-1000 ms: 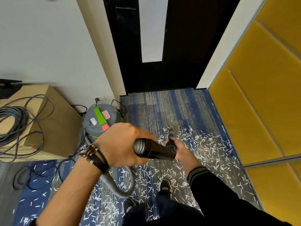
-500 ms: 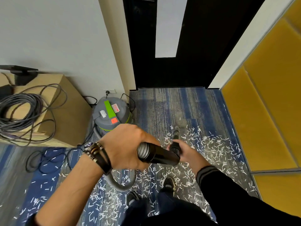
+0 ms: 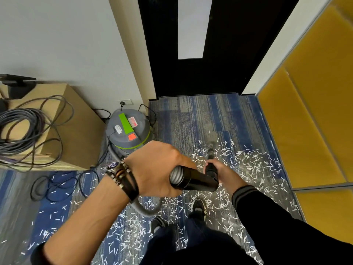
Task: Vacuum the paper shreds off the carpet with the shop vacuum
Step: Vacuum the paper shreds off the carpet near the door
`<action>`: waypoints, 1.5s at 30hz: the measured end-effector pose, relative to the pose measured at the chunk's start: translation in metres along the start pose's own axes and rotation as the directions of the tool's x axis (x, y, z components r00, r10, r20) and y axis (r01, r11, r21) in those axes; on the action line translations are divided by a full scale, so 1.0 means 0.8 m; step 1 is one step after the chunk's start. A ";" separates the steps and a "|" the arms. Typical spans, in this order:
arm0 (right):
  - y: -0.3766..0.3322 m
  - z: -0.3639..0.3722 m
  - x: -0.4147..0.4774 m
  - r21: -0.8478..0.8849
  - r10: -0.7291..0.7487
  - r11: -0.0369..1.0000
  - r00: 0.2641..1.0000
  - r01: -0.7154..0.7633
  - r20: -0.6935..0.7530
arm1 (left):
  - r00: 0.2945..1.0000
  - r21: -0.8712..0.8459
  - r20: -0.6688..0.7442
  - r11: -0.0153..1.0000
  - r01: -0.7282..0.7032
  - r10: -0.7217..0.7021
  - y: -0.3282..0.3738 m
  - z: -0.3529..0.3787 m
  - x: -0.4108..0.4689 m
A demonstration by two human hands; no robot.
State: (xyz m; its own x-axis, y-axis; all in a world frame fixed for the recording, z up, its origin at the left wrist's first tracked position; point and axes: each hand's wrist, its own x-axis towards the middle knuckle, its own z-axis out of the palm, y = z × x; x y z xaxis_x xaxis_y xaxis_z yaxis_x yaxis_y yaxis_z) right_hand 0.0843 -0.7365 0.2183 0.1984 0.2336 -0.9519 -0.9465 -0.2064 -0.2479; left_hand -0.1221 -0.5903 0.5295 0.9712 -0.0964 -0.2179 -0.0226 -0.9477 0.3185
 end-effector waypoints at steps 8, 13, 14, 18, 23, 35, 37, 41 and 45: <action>0.014 -0.026 -0.015 0.088 -0.026 0.996 1.000 0.027 -0.013 | 0.998 0.009 -0.025 0.998 -0.061 0.062 0.006 0.001 0.004; -0.010 0.010 -0.039 0.205 -0.127 0.973 0.985 0.101 0.116 | 0.972 0.020 -0.232 1.000 -0.016 0.020 -0.019 -0.017 -0.010; -0.015 0.018 -0.043 0.210 -0.143 0.971 0.983 0.117 0.116 | 0.965 0.036 -0.262 0.999 -0.018 0.026 -0.020 -0.018 -0.009; -0.022 0.030 -0.046 0.147 -0.128 0.983 0.987 0.112 0.101 | 0.949 0.058 -0.316 0.998 0.010 0.009 -0.017 0.003 0.006; 0.003 0.015 -0.039 0.255 -0.114 0.963 0.988 0.086 0.099 | 0.938 0.060 -0.341 0.994 0.087 -0.062 -0.009 0.028 0.012; 0.026 0.076 -0.064 0.263 -0.107 0.961 0.991 0.082 0.084 | 0.799 -0.035 -0.513 0.937 0.347 -0.315 0.000 0.003 -0.022; 0.037 0.083 -0.074 0.255 -0.099 0.965 0.987 0.065 0.123 | 0.814 -0.025 -0.504 0.946 0.323 -0.291 -0.002 0.001 -0.029; 0.055 0.084 -0.094 0.165 -0.103 0.983 0.990 0.087 0.094 | 0.823 -0.041 -0.488 0.950 0.309 -0.289 -0.011 -0.004 -0.052; 0.045 0.081 -0.094 -0.025 -0.064 0.998 0.998 0.064 -0.008 | 0.814 -0.043 -0.519 0.959 0.279 -0.260 -0.013 -0.008 -0.061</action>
State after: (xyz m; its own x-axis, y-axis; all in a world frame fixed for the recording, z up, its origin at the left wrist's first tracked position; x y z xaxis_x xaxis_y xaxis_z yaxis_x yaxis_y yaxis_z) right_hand 0.0189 -0.7001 0.2924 0.2604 0.2387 -0.9355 -0.9254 -0.2148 -0.3123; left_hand -0.1678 -0.5740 0.5429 0.9196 0.3260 0.2190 0.2594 -0.9229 0.2845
